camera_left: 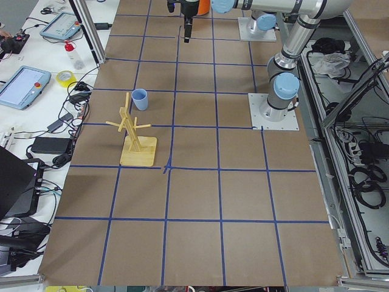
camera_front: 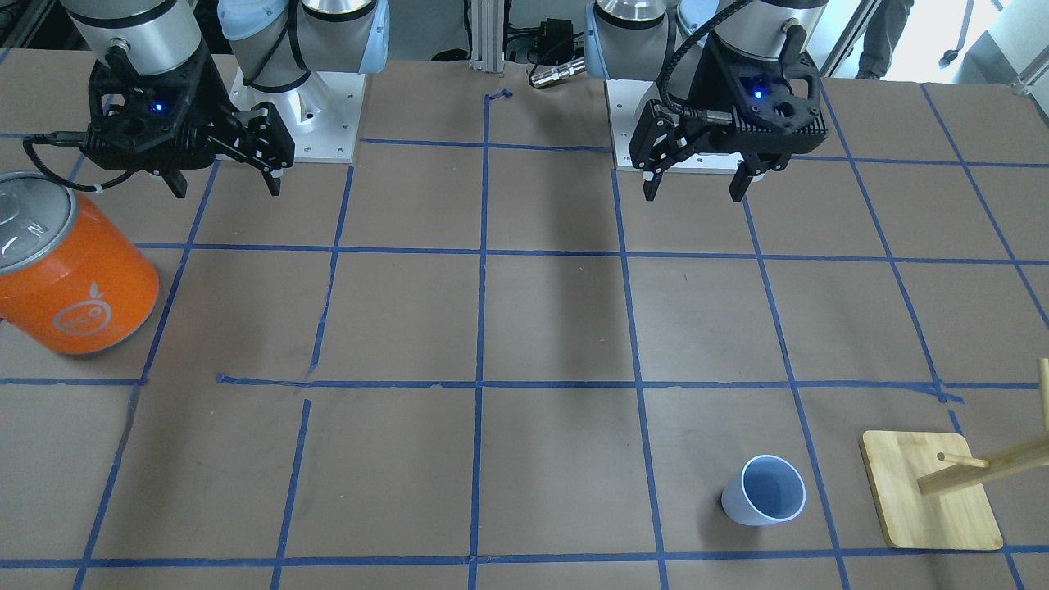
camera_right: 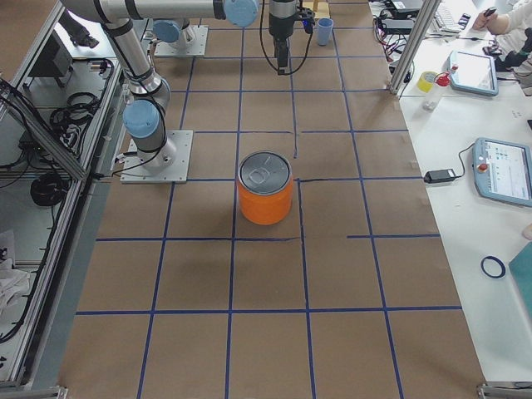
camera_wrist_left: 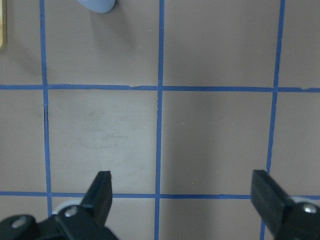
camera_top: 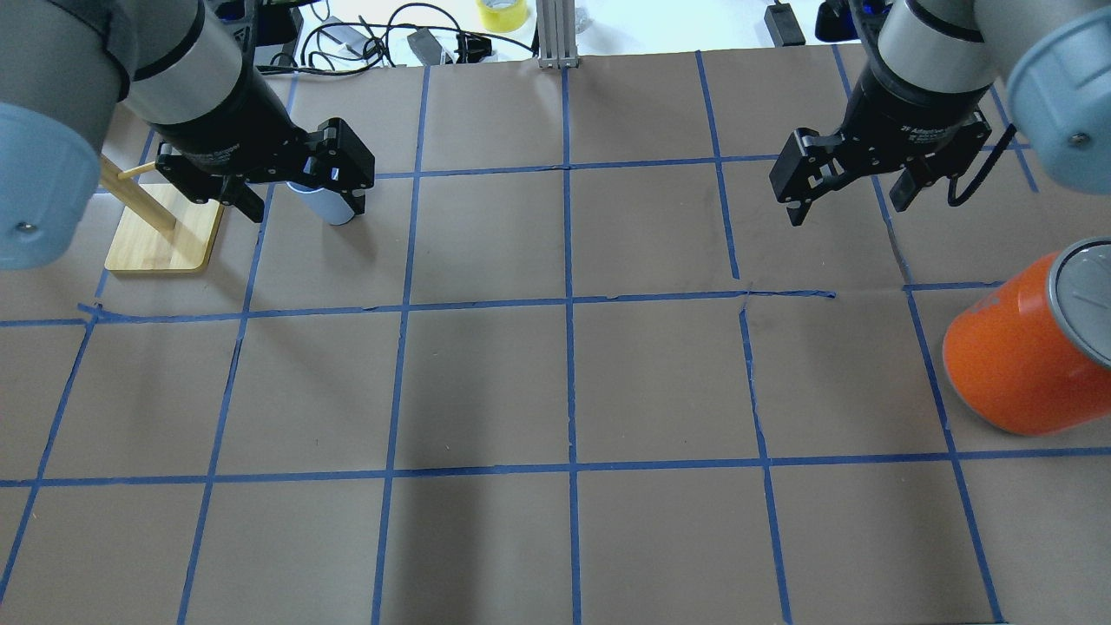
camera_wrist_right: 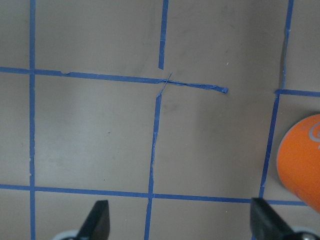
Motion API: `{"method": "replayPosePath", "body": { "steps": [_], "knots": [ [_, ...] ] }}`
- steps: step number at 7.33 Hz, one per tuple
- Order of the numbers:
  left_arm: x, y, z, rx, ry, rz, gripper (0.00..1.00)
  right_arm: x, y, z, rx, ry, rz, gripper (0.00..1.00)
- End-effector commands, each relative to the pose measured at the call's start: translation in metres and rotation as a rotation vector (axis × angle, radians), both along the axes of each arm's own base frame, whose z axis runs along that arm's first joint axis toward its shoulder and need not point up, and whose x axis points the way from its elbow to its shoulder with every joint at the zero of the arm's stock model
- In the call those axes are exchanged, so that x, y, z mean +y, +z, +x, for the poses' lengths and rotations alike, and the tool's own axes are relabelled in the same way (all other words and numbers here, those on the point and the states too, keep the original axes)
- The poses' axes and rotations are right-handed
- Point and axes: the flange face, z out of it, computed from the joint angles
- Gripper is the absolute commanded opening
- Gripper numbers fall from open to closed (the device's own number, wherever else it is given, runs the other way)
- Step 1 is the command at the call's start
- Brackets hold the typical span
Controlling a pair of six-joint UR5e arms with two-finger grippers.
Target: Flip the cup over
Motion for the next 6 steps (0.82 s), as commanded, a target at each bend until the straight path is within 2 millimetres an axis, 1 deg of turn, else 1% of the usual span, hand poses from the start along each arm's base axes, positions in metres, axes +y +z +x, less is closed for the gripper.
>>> {"method": "replayPosePath", "body": {
  "steps": [1, 6],
  "knots": [
    [-0.0012, 0.002, -0.0011, 0.01, 0.001, 0.004, 1.0, 0.0, -0.0002, 0.0034, -0.035, 0.0, 0.0, 1.0],
    [0.0014, 0.0047, 0.0006, 0.001, 0.004, -0.001, 1.0, 0.0001, 0.0, 0.0031, -0.024, 0.003, -0.001, 1.0]
  ]
}}
